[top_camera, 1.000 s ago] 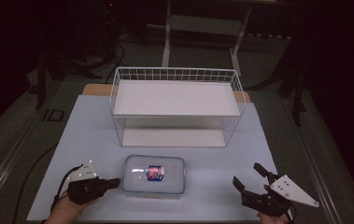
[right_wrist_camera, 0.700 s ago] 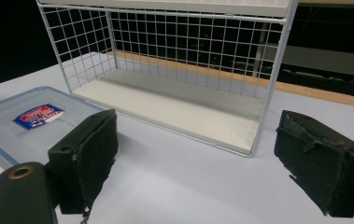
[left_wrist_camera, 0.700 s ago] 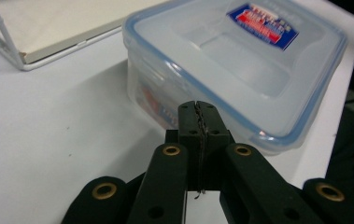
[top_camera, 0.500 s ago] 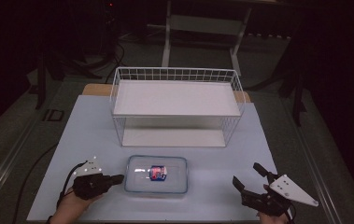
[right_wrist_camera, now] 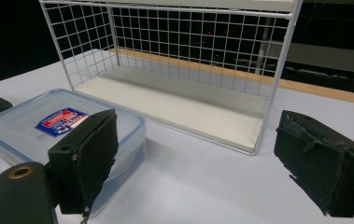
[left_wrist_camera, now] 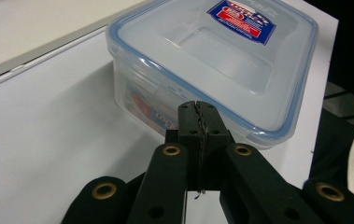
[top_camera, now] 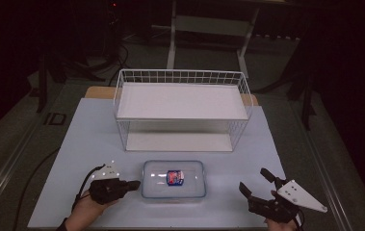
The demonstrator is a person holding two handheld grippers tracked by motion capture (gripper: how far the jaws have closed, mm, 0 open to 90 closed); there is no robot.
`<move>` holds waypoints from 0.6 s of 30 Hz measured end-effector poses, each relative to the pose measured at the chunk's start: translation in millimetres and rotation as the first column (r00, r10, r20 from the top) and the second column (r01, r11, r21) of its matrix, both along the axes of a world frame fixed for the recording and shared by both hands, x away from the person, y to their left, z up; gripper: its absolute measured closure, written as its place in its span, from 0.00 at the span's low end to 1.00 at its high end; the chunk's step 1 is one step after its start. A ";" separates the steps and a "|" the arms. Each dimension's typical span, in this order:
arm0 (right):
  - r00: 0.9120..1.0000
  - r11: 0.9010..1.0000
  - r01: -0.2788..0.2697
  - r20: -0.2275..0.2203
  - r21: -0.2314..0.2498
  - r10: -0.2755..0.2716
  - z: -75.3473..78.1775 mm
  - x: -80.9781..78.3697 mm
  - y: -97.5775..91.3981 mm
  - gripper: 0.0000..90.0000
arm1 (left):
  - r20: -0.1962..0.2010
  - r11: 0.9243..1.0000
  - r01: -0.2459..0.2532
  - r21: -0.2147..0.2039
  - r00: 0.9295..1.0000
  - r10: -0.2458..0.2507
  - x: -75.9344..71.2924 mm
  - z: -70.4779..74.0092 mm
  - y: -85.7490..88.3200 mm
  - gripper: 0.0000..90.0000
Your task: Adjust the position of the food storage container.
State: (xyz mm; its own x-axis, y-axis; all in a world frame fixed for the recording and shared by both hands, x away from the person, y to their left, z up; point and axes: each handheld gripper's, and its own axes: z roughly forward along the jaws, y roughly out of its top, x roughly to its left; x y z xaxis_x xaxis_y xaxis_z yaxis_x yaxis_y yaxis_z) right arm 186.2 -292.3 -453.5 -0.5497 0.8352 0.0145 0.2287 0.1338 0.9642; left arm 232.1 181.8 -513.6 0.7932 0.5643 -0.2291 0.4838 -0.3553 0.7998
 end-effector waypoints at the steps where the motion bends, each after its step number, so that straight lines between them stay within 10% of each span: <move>1: 1.000 1.000 0.000 0.000 -0.001 0.000 0.0 0.0 0.2 0.15 | 0.001 1.000 0.004 0.000 1.000 -0.004 0.4 0.0 -1.6 0.99; 18: 1.000 1.000 -0.009 -0.008 -0.005 0.009 -1.6 0.8 2.1 0.15 | 0.014 1.000 0.020 0.000 1.000 -0.020 11.6 -0.2 -20.0 0.99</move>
